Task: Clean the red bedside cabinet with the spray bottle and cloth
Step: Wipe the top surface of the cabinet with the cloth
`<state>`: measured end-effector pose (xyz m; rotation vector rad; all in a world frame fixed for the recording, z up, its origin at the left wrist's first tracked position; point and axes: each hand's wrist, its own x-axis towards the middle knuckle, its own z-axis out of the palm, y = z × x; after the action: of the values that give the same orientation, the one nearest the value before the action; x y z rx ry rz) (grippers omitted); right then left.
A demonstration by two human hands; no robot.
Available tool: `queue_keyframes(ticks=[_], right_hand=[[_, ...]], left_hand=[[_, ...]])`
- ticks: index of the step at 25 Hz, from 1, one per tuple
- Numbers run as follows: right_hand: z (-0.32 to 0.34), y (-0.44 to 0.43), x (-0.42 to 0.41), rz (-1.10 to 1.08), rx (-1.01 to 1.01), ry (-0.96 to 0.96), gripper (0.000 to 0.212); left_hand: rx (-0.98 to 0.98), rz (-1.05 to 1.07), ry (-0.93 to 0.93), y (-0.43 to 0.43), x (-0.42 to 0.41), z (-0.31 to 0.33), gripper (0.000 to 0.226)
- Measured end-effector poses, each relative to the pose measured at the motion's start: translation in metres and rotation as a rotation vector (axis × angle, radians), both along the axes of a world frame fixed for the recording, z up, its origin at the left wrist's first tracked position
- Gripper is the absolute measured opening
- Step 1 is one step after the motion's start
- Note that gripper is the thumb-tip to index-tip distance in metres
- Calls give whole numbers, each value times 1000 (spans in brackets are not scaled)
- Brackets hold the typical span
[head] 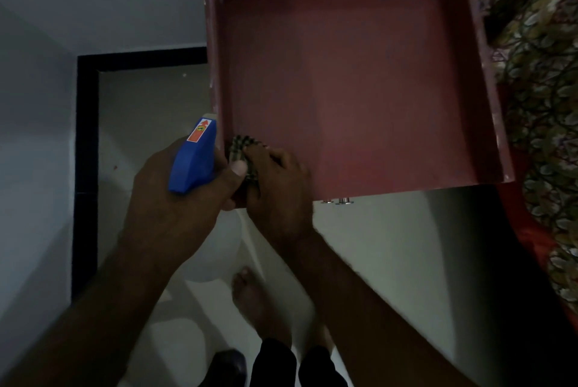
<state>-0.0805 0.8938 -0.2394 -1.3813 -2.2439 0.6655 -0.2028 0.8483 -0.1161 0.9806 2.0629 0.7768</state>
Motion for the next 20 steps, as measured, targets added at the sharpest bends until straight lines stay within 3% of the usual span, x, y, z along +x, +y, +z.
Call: queue_keyframes(ticks=[4, 9, 15, 20], right_hand=[[2, 15, 42, -102, 109, -114, 57], [5, 51, 124, -159, 259, -245, 62], [9, 94, 208, -274, 159, -394, 59], [15, 115, 243, -395, 13, -429, 60]], left_hand=[[34, -5, 14, 3, 26, 7, 24], [24, 3, -29, 13, 58, 10, 40], [54, -55, -35, 26, 96, 9, 29], [63, -63, -113, 36, 117, 13, 34]])
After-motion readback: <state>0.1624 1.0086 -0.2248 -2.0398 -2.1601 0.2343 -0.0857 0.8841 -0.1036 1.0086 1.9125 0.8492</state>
